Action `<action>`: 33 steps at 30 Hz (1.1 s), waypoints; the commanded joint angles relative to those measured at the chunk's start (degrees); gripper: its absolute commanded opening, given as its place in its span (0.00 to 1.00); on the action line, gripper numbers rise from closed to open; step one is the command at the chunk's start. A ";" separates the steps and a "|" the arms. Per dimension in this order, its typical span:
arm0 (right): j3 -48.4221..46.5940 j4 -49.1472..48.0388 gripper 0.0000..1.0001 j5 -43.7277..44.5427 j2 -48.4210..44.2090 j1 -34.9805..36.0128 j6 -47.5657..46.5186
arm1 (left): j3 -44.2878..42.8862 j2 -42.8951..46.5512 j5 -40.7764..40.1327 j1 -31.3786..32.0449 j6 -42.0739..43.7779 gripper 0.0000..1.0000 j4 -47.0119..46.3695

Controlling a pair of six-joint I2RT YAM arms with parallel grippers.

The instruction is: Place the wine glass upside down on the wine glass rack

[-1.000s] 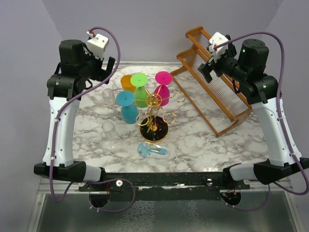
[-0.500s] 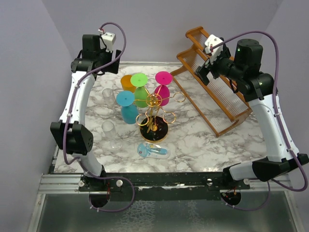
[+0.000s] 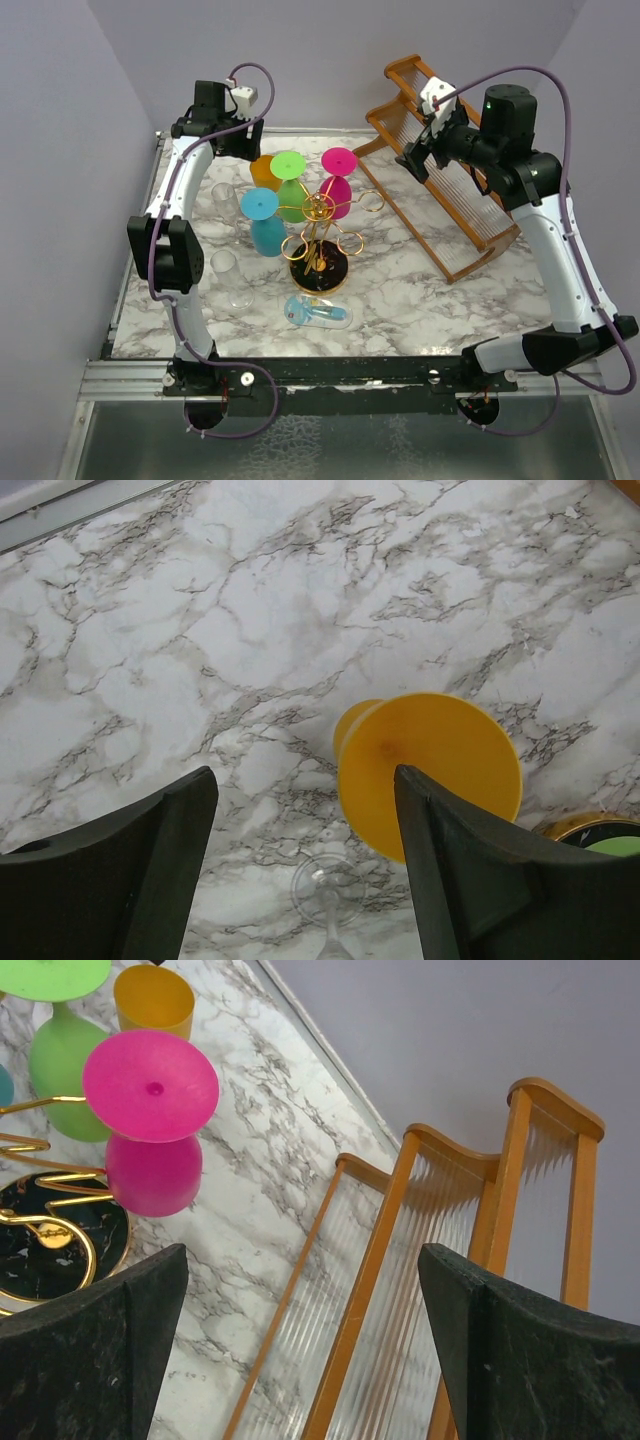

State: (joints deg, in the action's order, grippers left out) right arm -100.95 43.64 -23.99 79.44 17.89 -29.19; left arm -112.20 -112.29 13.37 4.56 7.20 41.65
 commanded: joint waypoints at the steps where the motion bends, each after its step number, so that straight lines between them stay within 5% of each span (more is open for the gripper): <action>1: 0.15 -0.99 0.97 -2.19 0.78 -0.31 1.39 | -1.80 -1.17 3.07 -0.34 -0.24 0.72 0.17; 15: 0.71 -2.49 0.98 -2.50 0.97 -0.32 3.47 | -3.76 -6.12 5.21 -0.34 0.46 0.53 2.22; 33: 1.44 -5.09 0.98 -4.22 0.07 -0.81 8.36 | -5.88 -9.00 7.20 -0.34 0.41 0.16 3.74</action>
State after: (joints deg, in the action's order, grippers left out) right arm -99.74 40.80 -26.46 80.58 17.50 -22.52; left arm -116.64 -120.70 18.96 4.56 7.22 45.23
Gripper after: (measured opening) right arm 0.981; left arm 0.197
